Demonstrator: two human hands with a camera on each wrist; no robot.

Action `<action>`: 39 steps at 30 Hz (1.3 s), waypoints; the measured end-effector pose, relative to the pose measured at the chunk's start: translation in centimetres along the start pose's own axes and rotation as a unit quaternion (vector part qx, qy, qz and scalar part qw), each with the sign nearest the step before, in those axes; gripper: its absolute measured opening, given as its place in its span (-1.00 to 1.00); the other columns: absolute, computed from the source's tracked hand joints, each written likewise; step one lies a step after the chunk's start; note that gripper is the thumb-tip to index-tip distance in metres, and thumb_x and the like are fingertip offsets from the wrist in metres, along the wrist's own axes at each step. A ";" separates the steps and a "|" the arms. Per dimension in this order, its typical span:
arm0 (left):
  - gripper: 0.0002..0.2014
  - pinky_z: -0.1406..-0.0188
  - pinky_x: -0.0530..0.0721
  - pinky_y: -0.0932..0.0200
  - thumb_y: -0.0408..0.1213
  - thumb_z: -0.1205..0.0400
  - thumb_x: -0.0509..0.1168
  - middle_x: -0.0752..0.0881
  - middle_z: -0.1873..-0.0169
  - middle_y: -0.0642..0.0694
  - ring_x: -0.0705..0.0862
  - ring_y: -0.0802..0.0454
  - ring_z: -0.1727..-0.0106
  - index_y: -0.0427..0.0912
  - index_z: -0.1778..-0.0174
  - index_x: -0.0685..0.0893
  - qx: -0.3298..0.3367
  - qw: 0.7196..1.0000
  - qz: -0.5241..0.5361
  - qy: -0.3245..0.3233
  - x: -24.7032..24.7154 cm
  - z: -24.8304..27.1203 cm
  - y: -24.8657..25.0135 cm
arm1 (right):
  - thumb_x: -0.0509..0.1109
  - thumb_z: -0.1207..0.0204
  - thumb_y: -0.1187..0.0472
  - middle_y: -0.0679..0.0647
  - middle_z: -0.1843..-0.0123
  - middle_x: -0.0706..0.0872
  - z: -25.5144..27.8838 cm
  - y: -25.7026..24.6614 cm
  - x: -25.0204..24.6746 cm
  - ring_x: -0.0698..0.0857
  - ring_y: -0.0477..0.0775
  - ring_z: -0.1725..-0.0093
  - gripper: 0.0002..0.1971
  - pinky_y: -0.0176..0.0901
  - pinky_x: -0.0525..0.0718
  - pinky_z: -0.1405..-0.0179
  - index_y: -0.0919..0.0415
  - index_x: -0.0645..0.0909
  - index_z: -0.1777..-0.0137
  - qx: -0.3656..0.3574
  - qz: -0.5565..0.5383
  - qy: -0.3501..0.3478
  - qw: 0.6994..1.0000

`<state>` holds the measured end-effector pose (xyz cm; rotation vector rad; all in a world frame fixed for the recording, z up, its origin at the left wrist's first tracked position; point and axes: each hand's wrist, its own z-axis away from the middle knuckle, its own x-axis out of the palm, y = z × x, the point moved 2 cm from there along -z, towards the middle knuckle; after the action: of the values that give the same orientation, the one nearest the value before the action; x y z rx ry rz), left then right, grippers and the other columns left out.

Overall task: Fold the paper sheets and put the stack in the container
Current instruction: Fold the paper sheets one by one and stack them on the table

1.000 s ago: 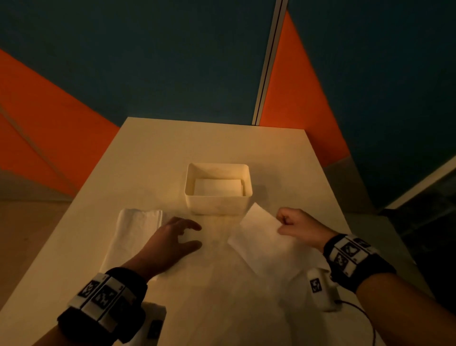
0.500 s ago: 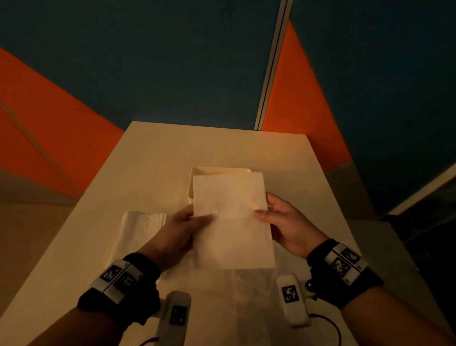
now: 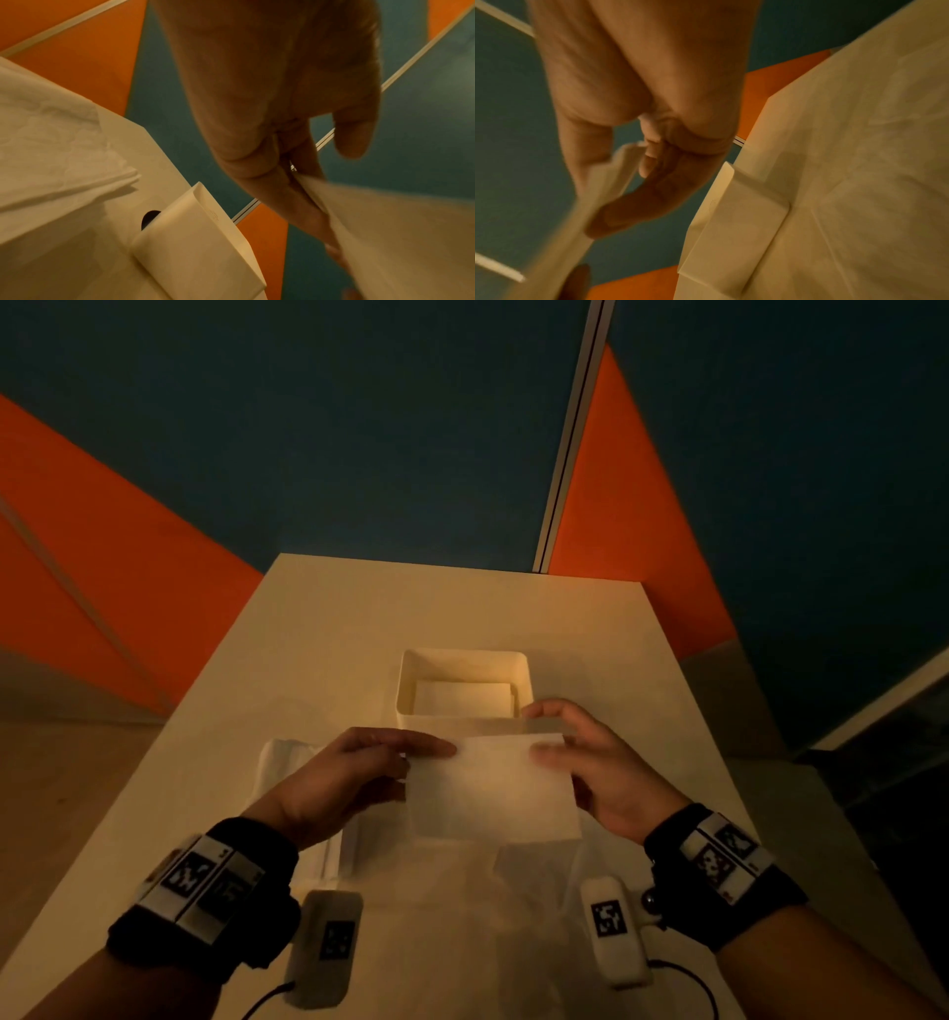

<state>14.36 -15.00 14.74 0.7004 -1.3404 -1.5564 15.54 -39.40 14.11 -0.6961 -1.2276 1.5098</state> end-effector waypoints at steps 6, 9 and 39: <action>-0.68 -0.32 0.61 0.12 -0.09 -0.37 0.46 0.74 -0.19 -0.06 0.67 0.00 -0.25 0.02 -0.05 0.81 -0.042 0.986 -0.110 -0.121 1.7 0.2 0.3 | 0.49 -0.36 0.54 0.24 0.09 0.75 -0.4 -0.4 2.3 0.72 0.17 0.10 -0.48 -0.01 0.71 0.11 0.08 0.54 -0.24 -0.015 0.174 -0.127 0.977; -0.71 -0.29 0.61 0.20 -0.42 -0.50 0.41 0.75 -0.16 0.03 0.67 0.10 -0.23 0.06 -0.01 0.80 -0.061 0.973 -0.183 -0.124 2.3 0.0 -0.9 | 0.52 -0.39 0.45 0.07 0.23 0.70 -0.8 -0.1 3.5 0.68 -0.04 0.25 -0.55 -0.20 0.67 0.25 0.06 0.56 -0.21 -0.012 0.252 -0.143 0.957; -0.71 0.03 0.62 -0.11 -0.50 -0.57 0.32 0.59 -0.07 -0.23 0.61 -0.20 0.10 -0.14 -0.16 0.72 -0.109 0.877 -0.297 0.362 -9.2 5.0 -4.8 | 0.63 -0.19 -0.10 0.08 -0.24 0.52 -2.4 8.8 -7.6 0.52 0.21 -0.28 -0.39 0.05 0.50 -0.23 0.03 0.45 -0.17 0.195 0.658 0.126 0.717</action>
<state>12.37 -4.71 9.97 1.4623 -0.3860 -1.6092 16.97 -45.31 3.91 -1.5669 0.0339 2.5479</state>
